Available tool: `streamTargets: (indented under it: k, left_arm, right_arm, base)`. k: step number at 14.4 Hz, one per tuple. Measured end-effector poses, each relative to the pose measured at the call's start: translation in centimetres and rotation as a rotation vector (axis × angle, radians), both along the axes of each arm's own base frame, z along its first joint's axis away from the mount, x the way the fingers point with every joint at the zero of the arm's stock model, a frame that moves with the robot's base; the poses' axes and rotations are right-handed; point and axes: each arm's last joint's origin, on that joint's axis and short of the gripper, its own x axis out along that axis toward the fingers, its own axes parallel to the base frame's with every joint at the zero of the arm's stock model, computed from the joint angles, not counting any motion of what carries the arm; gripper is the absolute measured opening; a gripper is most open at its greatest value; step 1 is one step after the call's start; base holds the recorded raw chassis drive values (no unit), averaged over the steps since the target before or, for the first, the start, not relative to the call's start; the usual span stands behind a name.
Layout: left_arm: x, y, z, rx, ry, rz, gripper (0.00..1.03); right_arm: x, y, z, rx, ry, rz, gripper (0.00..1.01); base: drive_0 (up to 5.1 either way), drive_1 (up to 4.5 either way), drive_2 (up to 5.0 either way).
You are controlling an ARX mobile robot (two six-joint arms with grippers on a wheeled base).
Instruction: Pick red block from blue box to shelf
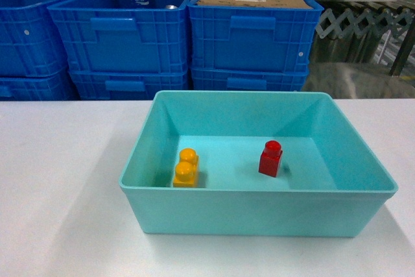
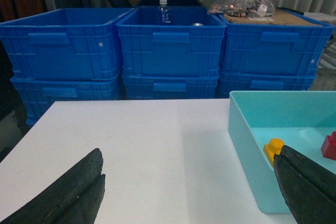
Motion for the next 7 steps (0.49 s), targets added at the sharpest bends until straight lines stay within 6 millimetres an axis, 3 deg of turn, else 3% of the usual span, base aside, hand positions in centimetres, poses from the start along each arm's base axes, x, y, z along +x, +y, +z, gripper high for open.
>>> streamTargets:
  k: [7]
  left_arm:
    - [0.0,0.0,0.0,0.0,0.0,0.0,0.98]
  right_arm:
    - [0.0,0.0,0.0,0.0,0.0,0.0,0.98]
  base:
    - [0.0,0.0,0.0]
